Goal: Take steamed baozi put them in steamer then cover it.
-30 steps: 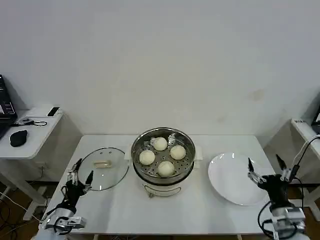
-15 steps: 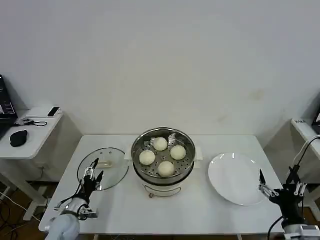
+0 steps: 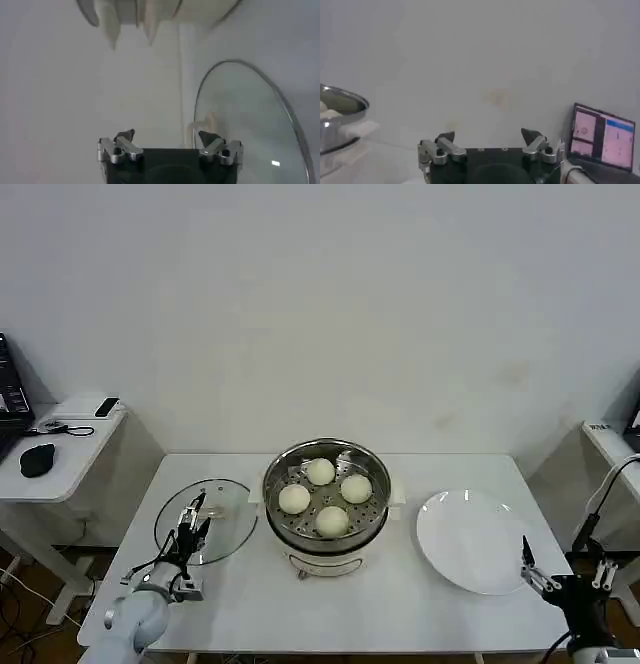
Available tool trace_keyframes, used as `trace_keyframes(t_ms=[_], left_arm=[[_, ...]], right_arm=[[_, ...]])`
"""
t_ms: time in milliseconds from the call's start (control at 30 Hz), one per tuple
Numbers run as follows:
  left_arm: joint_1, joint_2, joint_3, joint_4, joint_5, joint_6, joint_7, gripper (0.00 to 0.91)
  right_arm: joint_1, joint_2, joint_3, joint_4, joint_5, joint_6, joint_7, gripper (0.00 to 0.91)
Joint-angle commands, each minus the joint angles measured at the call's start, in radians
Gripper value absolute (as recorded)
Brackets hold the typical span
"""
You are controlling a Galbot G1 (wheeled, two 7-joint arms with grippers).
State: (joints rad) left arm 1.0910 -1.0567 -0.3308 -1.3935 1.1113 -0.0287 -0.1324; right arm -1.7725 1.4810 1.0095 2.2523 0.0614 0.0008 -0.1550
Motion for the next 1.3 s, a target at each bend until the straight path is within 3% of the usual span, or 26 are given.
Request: trace_keyframes(t_ms=[33, 567, 600, 633, 667, 1300], left_arm=[[-0.111, -0.004, 0.033, 0.118, 0.014, 0.002, -0.002, 0.907], [-0.229, -0.026, 0.056, 0.265, 0.041, 0.001, -0.009, 0.907], [-0.232, -0.031, 0.055, 0.272, 0.052, 0.000, -0.010, 0.816], [-0.233, -0.032, 0.054, 0.274, 0.058, 0.000, -0.010, 0.655], [-0.234, -0.033, 0.054, 0.277, 0.058, -0.002, -0.012, 0.020], [-0.100, -0.043, -0.038, 0.115, 0.119, -0.005, -0.051, 0.000]], right_arm=[[-0.024, 0.016, -0.001, 0.001, -0.014, 0.005, 0.001, 0.907], [-0.024, 0.029, -0.003, -0.006, -0.007, 0.026, 0.008, 0.907], [-0.025, 0.028, -0.001, -0.004, -0.001, 0.026, 0.009, 0.907], [-0.025, 0.028, 0.000, -0.004, -0.001, 0.026, 0.009, 0.907], [-0.026, 0.027, 0.001, -0.003, -0.001, 0.026, 0.009, 0.907], [-0.020, 0.039, -0.095, -0.004, -0.014, 0.020, 0.019, 0.907]])
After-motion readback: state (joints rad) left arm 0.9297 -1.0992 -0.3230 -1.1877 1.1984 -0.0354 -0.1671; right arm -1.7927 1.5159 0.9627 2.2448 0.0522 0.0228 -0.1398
